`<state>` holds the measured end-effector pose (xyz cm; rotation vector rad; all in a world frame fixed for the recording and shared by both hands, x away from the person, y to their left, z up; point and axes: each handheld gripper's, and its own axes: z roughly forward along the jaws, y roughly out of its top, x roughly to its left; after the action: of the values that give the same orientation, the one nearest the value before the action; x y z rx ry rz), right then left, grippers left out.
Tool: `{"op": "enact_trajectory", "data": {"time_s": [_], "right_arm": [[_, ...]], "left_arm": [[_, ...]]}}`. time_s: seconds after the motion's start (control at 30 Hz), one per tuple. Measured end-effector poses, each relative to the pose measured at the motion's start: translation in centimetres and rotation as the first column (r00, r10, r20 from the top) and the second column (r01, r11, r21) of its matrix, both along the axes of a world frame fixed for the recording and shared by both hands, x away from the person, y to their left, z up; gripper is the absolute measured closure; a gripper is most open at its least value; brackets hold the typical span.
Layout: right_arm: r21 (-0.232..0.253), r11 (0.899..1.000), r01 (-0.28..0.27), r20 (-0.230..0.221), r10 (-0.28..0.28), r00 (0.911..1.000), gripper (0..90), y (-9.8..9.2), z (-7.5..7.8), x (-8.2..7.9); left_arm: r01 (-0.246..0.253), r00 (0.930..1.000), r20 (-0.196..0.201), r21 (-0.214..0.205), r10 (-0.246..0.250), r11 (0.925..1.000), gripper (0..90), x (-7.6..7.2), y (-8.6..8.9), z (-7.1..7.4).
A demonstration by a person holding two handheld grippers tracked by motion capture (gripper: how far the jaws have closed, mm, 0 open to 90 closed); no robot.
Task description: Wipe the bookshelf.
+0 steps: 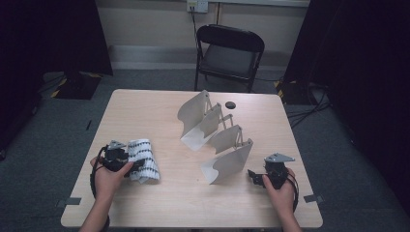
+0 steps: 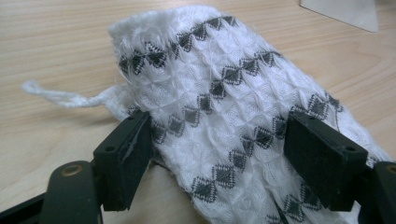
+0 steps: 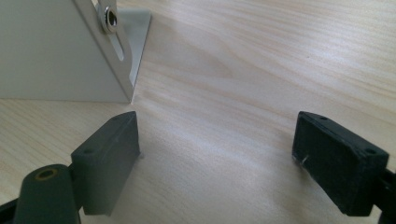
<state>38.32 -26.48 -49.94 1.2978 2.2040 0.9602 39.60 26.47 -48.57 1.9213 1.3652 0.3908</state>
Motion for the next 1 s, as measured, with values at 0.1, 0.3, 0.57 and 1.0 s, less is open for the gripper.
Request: {"op": "enact_trajectory", "data": {"time_s": [0.1, 0.3, 0.57, 1.0], "right_arm": [[0.0, 1.0, 0.0, 0.0, 0.0, 1.0, 14.3, 0.0, 0.0, 0.0], [0.0, 1.0, 0.0, 0.0, 0.0, 1.0, 14.3, 0.0, 0.0, 0.0], [0.0, 1.0, 0.0, 0.0, 0.0, 1.0, 14.3, 0.0, 0.0, 0.0], [0.001, 1.0, 0.001, -0.002, -0.001, 1.0, 14.2, 0.0, 0.0, 0.1]], "left_arm": [[0.045, 0.999, 0.006, 0.005, -0.045, 0.999, 25.3, 0.2, -1.0, -0.3], [0.121, 0.9925, 0.016, 0.022, -0.121, 0.9924, 26.1, 0.5, -3.6, -0.3], [0.245, 0.9693, 0.018, 0.031, -0.245, 0.9691, 26.9, 1.1, -7.6, -0.4], [0.368, 0.9287, 0.041, 0.021, -0.368, 0.9296, 27.3, 0.0, -12.1, 0.8]]}}
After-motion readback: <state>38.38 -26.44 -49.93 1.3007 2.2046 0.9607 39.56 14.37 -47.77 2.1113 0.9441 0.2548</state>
